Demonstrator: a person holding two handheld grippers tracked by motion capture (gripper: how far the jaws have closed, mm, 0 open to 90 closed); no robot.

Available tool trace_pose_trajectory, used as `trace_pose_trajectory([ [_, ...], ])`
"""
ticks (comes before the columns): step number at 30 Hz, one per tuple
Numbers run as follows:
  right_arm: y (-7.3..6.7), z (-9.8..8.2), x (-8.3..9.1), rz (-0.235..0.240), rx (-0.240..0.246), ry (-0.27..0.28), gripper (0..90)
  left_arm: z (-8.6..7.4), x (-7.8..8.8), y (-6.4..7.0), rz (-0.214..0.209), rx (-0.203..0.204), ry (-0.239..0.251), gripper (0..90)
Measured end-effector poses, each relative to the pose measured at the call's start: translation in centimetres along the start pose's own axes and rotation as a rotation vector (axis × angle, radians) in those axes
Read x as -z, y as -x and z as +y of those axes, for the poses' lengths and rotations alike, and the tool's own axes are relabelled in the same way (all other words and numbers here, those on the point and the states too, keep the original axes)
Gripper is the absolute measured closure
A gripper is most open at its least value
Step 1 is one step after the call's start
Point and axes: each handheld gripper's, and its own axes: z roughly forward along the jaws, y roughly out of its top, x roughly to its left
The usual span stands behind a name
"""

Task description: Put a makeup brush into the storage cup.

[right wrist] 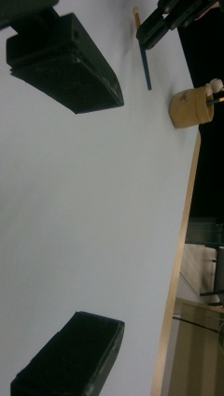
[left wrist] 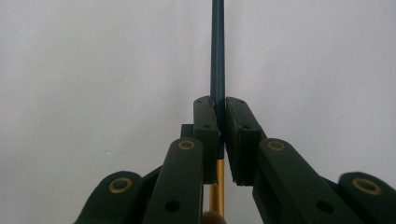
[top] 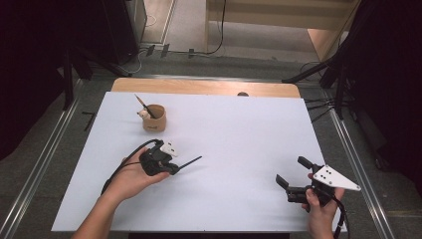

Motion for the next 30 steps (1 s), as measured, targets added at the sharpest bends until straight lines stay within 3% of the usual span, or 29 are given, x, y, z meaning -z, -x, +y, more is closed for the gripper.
trace_pose_trajectory([
  [8, -0.4, 2.2, -0.9, -0.009, -0.025, -0.007, 0.0, 0.1, 1.1, -0.8, -0.024, 0.075, 0.14, 84.5],
  [15, -1.3, 4.6, -3.1, 0.004, 0.018, -0.022, 0.0, 0.2, 1.4, -0.8, -0.01, 0.101, 0.235, 84.5],
  [21, -2.5, 6.2, -4.9, 0.016, 0.05, -0.014, 0.0, 0.1, 1.9, -0.7, 0.01, 0.116, 0.29, 84.5],
  [25, -3.5, 7.3, -6.3, 0.028, 0.044, -0.01, 0.0, 0.1, 1.9, -0.5, -0.012, 0.125, 0.326, 84.5],
  [30, -4.7, 8.7, -7.9, 0.036, 0.042, -0.011, 0.0, 0.3, 1.7, 0.1, -0.005, 0.112, 0.339, 84.5],
])
